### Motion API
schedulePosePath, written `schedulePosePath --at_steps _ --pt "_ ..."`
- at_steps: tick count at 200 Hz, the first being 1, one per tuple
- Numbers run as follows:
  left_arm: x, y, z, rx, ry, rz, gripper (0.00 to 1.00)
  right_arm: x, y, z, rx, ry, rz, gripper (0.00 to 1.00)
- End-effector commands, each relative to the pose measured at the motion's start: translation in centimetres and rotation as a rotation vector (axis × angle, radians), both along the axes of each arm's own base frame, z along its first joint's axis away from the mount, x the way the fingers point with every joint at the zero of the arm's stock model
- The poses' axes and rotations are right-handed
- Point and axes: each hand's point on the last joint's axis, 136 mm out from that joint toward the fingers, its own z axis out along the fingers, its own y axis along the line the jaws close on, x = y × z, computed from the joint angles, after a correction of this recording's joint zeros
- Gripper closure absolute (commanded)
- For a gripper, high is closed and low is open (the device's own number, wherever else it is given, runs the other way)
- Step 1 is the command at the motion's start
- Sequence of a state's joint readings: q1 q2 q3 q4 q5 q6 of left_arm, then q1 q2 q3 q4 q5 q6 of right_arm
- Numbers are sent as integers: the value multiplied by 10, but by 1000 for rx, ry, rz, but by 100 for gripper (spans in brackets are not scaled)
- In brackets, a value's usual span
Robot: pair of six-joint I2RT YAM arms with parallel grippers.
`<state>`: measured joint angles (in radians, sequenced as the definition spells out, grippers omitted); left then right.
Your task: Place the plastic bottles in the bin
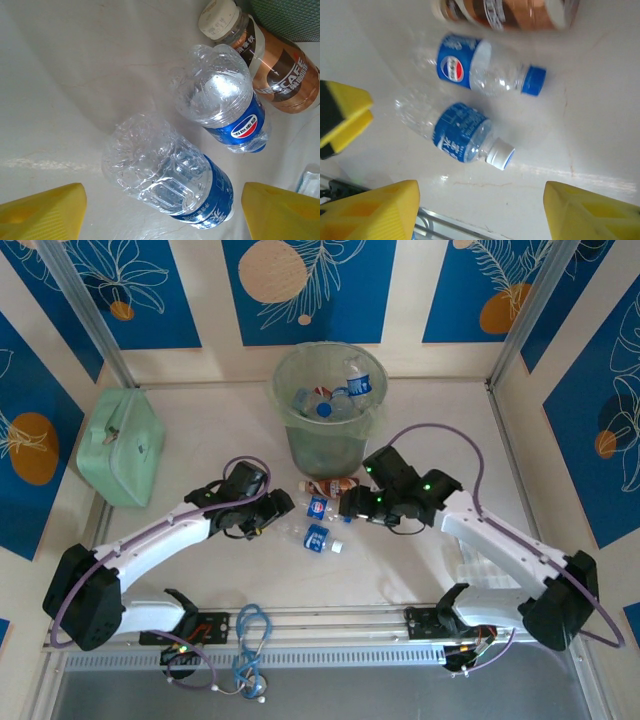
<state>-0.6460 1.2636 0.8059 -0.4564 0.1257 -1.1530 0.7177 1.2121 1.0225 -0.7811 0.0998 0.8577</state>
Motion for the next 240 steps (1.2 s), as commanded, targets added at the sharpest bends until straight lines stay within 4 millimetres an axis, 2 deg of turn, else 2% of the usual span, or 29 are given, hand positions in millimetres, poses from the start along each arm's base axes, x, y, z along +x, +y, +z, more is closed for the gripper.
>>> schedulePosePath --at_steps 1,18,41,72,102,124,164,202,240 --pt "-8 5 -3 13 10 14 20 -3 26 -11 150 105 4 33" --pt "-8 5 -2 11 10 11 20 -4 26 -33 174 184 -33 33" --pt "-8 3 -3 2 12 8 20 -4 24 -49 228 221 -70 32" --pt "-8 -2 -6 -17 23 0 20 -2 34 -43 273 187 25 27" --pt "-7 -3 -3 -28 12 1 21 0 40 -47 198 174 105 22" --pt "-7 -1 -2 -25 5 4 21 0 56 -49 128 149 185 20" --pt "-6 18 0 1 -7 42 20 0 81 -61 -89 106 314 18" --pt "-4 42 4 25 -23 81 20 1 90 -76 -272 115 364 18" --pt "-6 63 3 28 -25 118 20 -2 98 -86 -348 138 403 17"
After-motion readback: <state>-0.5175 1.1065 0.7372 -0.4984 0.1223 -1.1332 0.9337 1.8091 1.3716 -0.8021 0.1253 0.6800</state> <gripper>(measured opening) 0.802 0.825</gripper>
